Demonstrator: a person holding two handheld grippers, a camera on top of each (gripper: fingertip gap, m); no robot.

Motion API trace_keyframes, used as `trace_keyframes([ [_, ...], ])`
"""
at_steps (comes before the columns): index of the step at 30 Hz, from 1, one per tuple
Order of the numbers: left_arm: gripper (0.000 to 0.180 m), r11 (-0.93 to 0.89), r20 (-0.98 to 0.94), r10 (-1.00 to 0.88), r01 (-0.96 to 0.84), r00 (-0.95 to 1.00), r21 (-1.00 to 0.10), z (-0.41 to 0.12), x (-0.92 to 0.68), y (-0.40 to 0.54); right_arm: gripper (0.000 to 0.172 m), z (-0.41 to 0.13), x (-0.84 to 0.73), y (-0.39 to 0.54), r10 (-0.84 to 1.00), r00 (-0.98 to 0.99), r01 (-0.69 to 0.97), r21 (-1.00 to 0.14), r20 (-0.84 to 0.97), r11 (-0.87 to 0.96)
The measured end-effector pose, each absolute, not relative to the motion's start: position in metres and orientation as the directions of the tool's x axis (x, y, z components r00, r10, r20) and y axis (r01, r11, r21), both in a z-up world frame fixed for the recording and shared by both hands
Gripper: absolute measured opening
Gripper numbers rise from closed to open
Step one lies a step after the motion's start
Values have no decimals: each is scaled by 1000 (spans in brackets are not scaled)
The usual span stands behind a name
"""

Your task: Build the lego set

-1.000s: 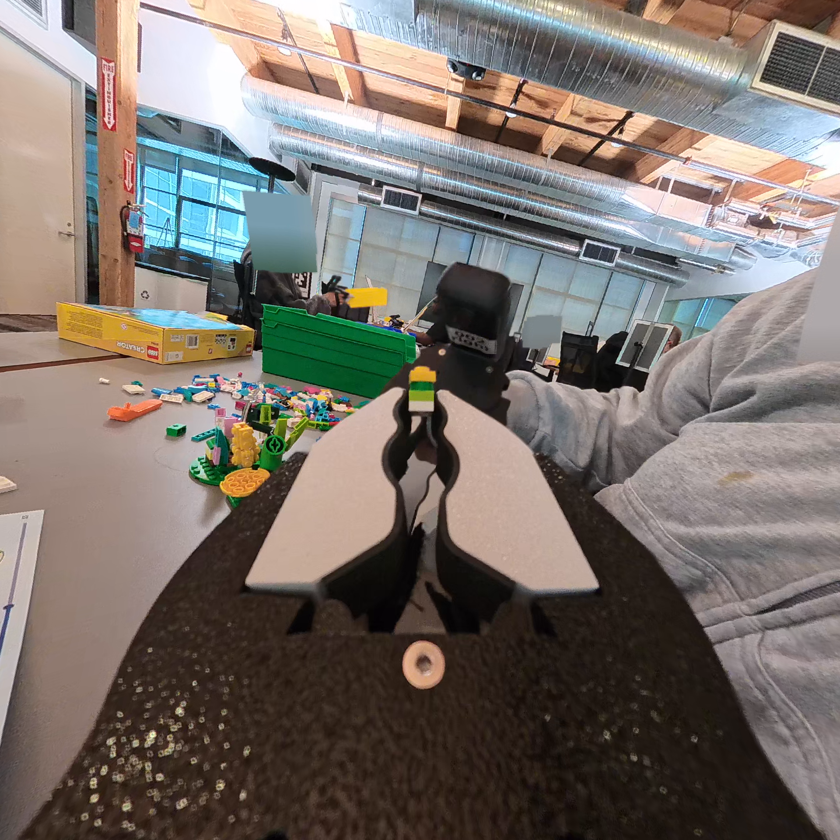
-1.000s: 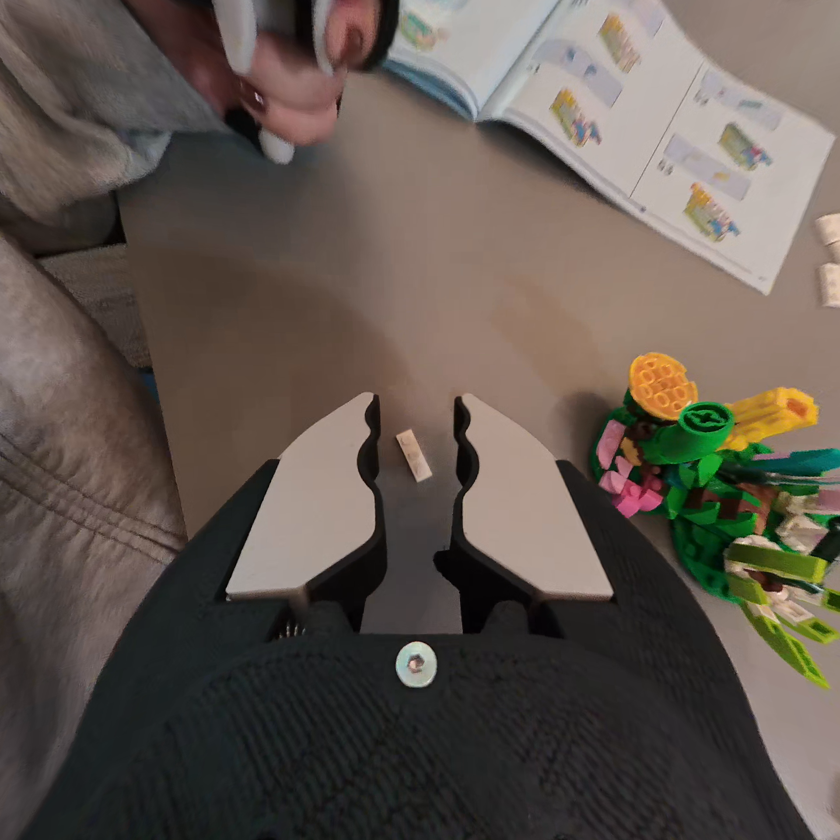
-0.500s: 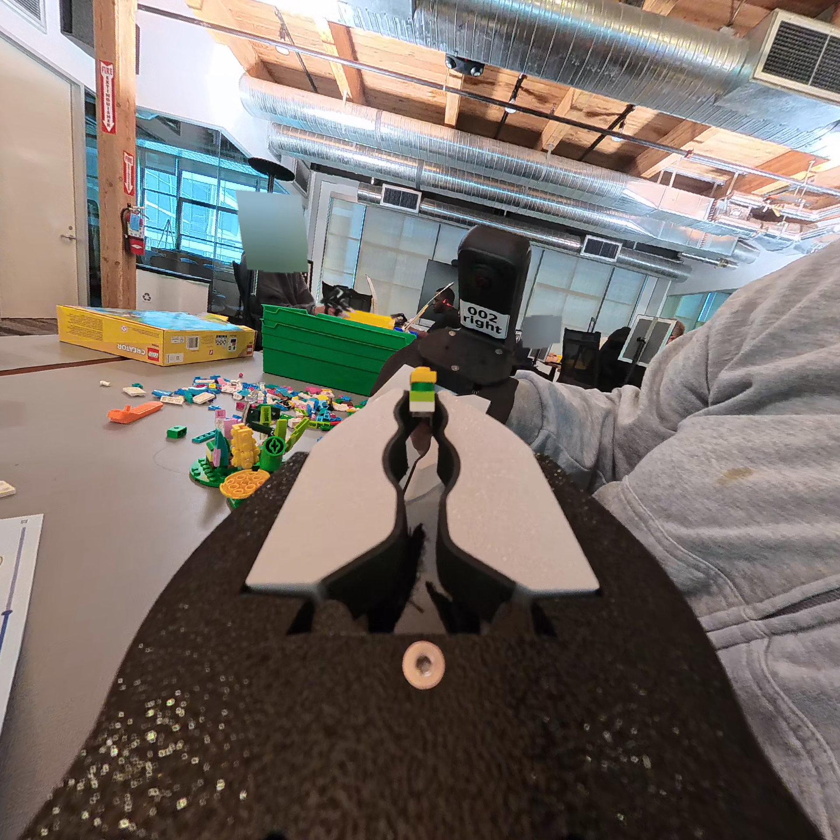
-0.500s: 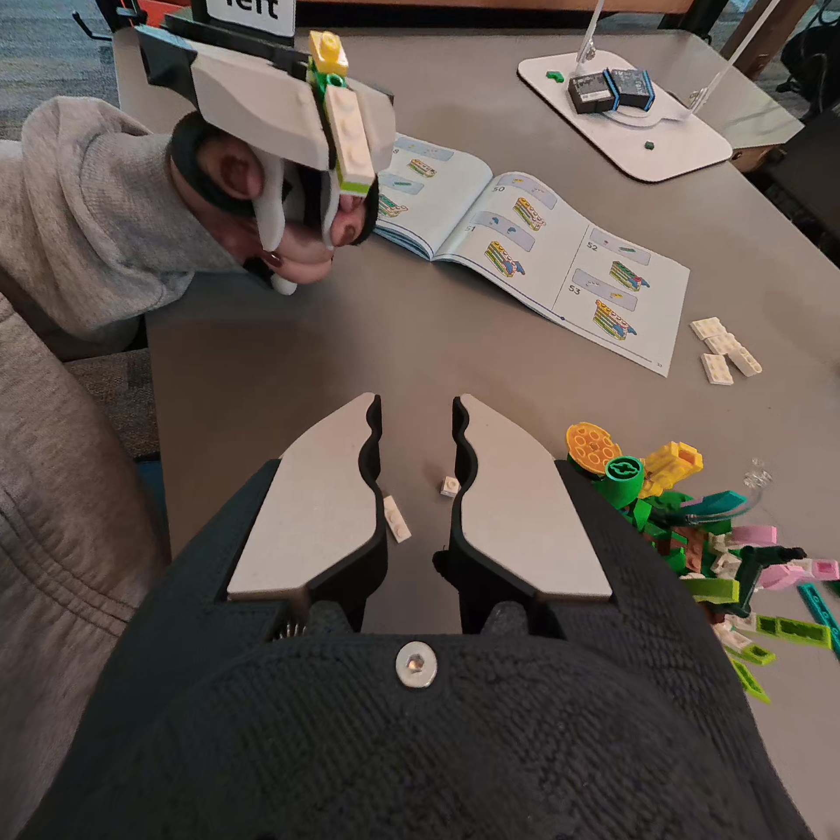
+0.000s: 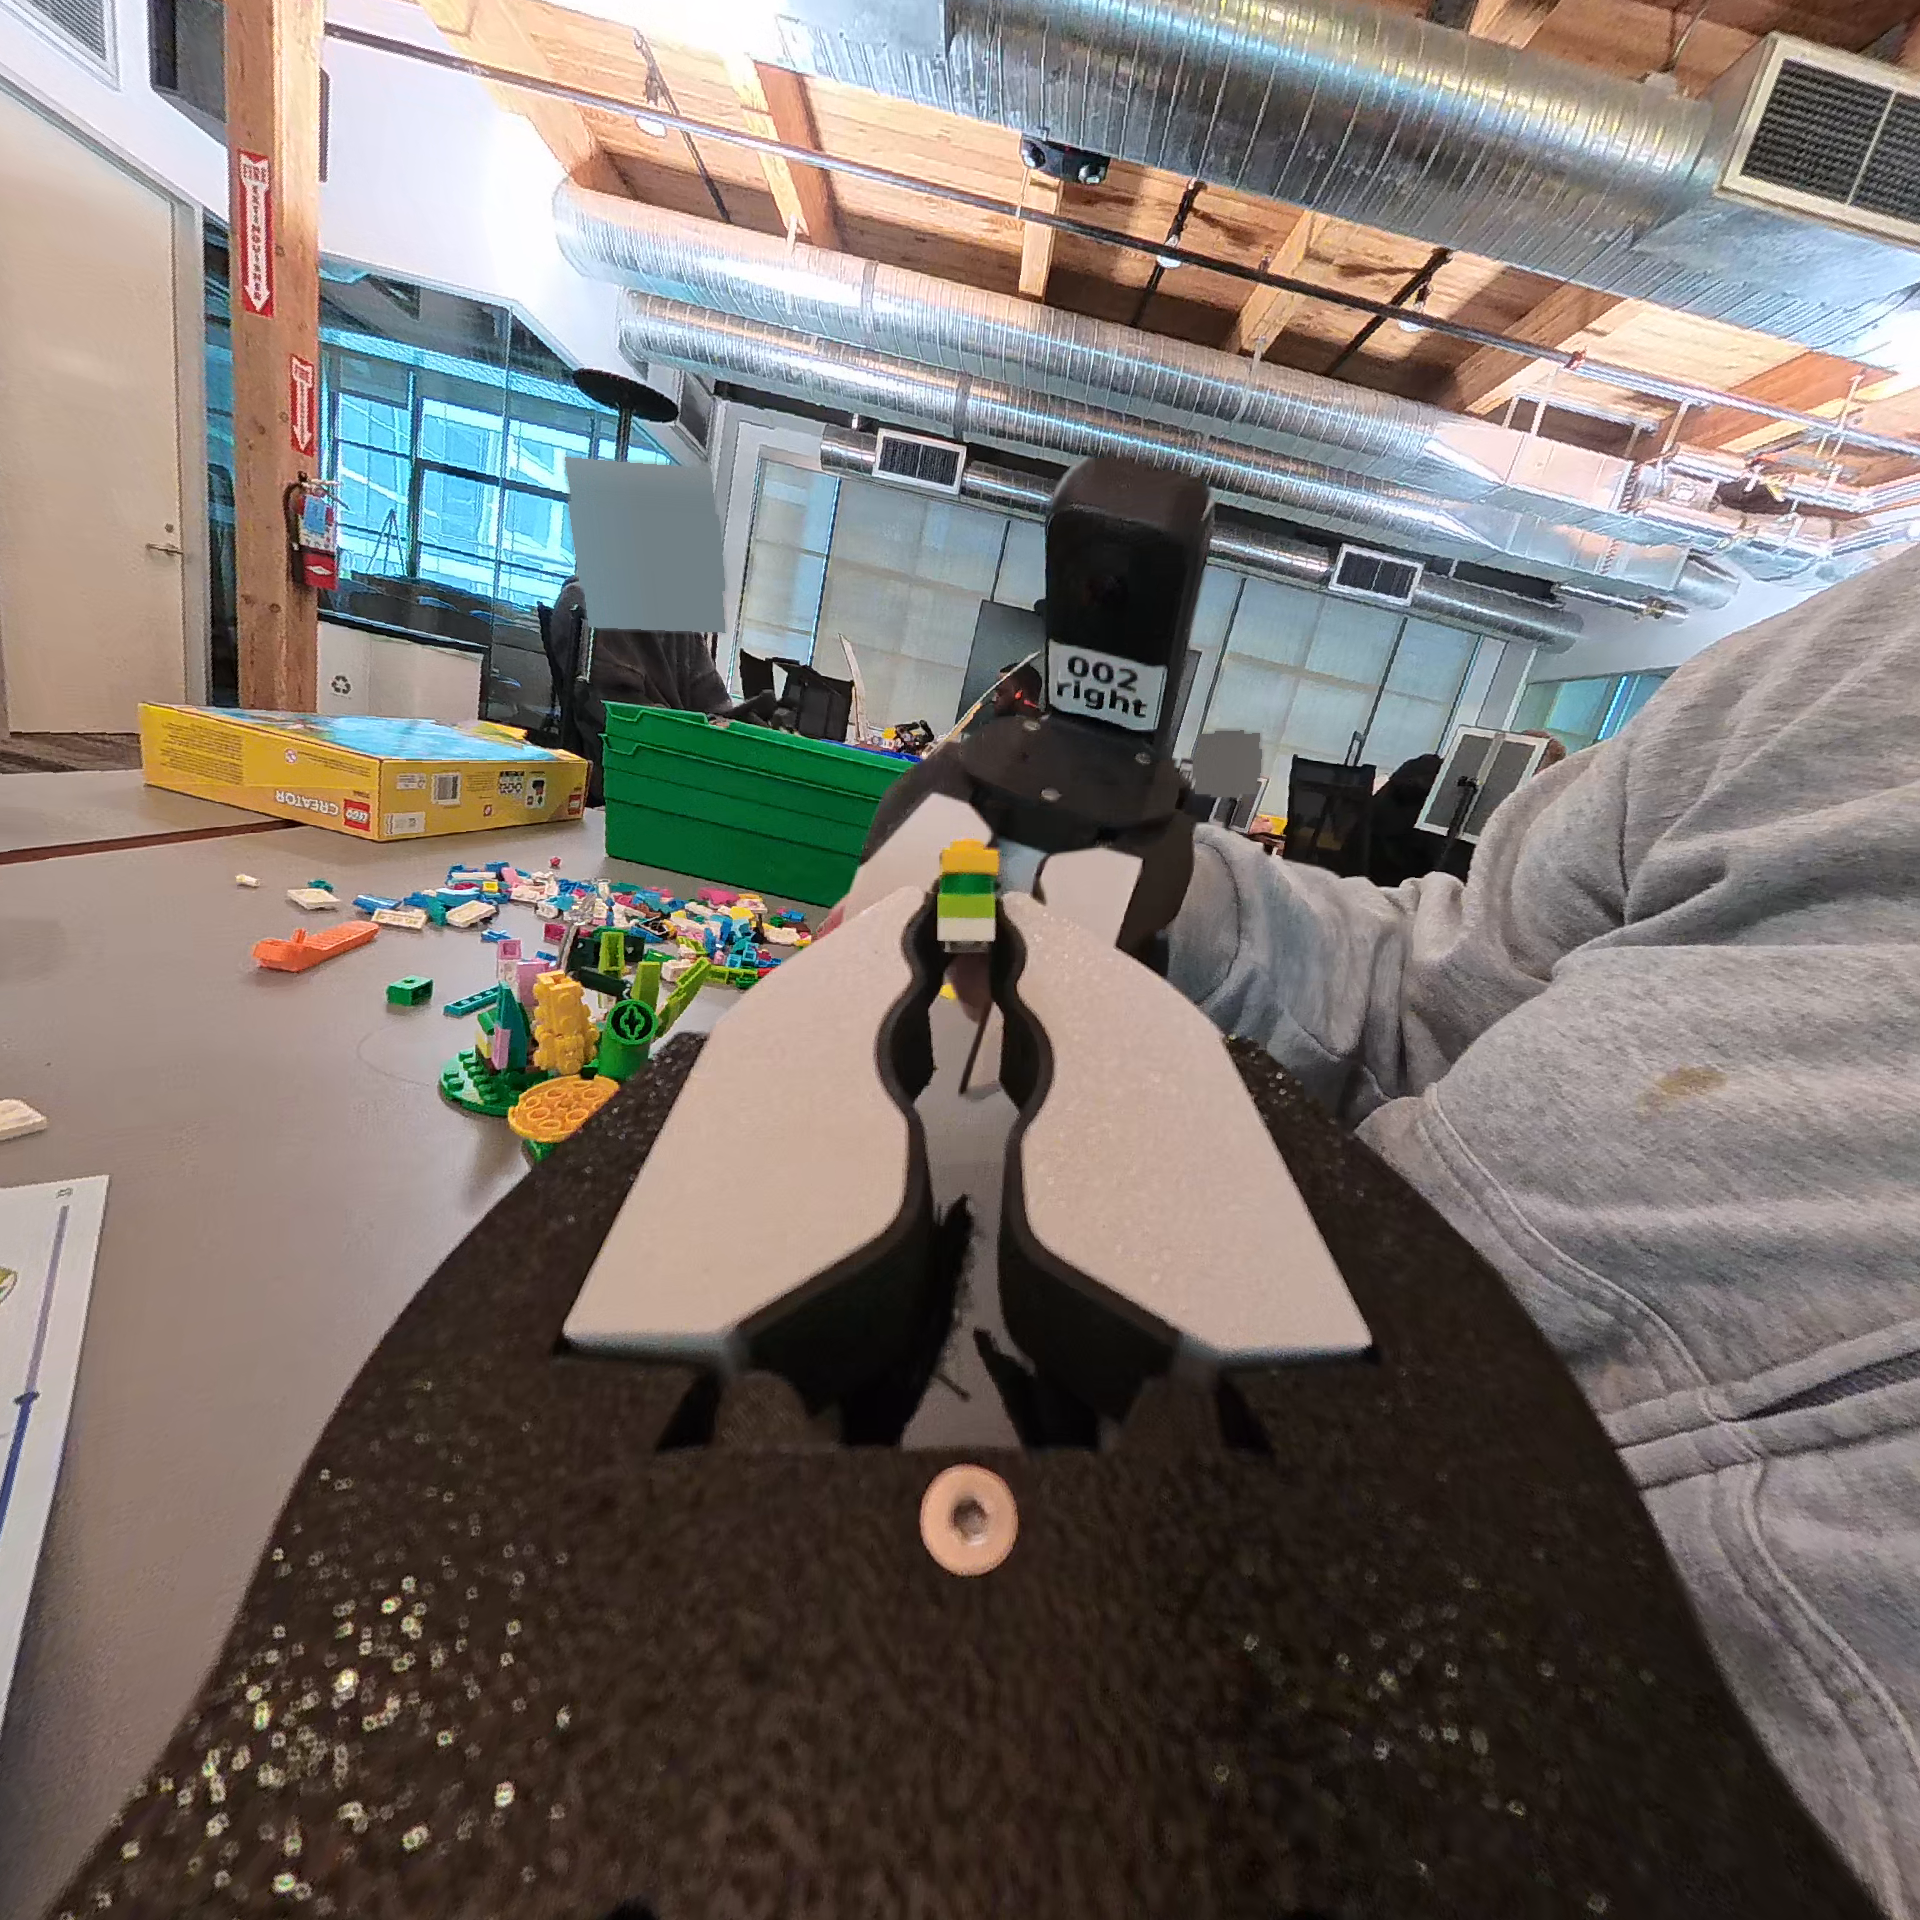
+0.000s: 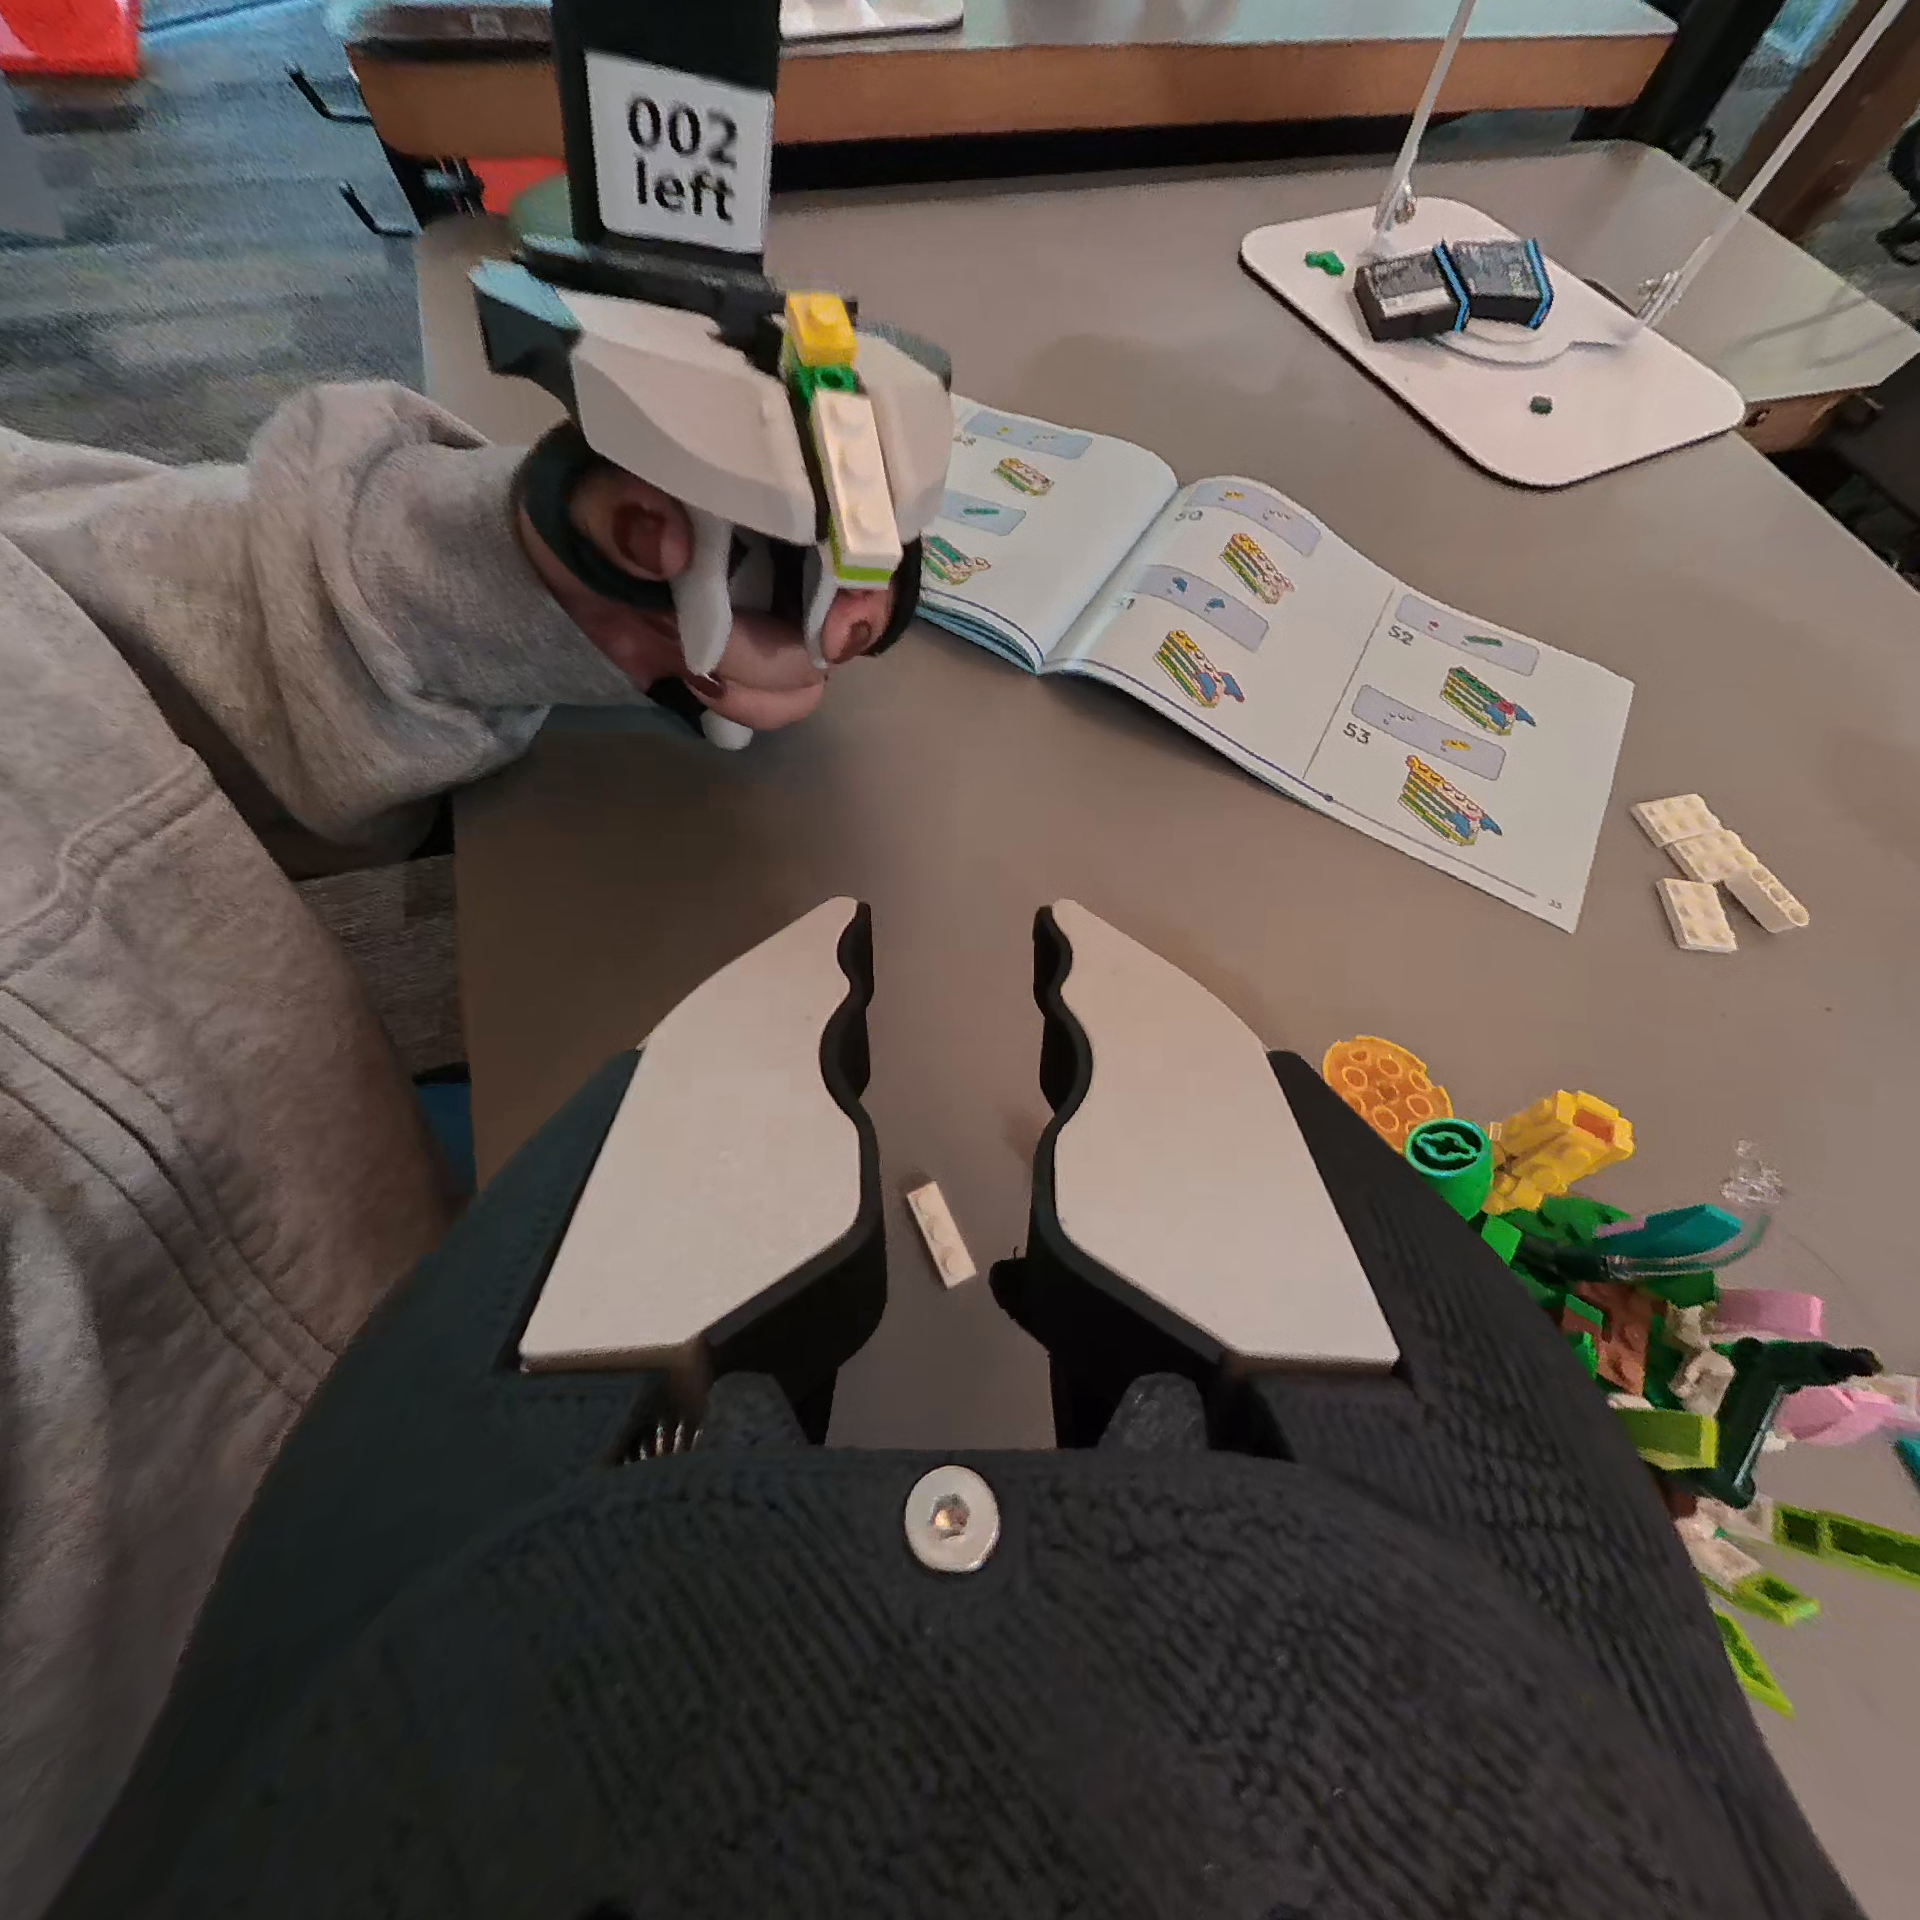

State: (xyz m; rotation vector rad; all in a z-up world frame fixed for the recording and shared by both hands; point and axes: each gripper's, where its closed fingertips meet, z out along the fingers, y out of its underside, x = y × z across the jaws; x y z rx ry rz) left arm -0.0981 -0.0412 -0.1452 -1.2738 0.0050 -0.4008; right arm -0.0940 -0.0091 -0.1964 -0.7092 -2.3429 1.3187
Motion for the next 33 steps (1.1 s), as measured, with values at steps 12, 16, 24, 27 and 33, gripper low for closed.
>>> trace_keyframes([
  [12, 8, 195, 98, -338, 172, 936, -966, -150, -78, -38, 18, -139, -73, -44, 384, -923, 180, -898, -13, 402],
  [16, 8, 194, 76, -370, 158, 926, -968, -149, -71, -38, 14, -149, -75, -45, 364, -931, 165, -847, 36, 506],
  [24, 9, 185, 52, -397, 136, 916, -973, -150, -67, -43, 6, -150, -74, -50, 354, -935, 204, -848, -21, 490],
  [27, 9, 202, 38, -420, 134, 907, -970, -146, -63, -46, 5, -147, -70, -53, 341, -920, 319, -871, -191, 373],
  [33, 8, 197, 38, -440, 138, 897, -971, -147, -60, -44, 5, -146, -67, -51, 272, -846, 515, -835, -458, 196],
])
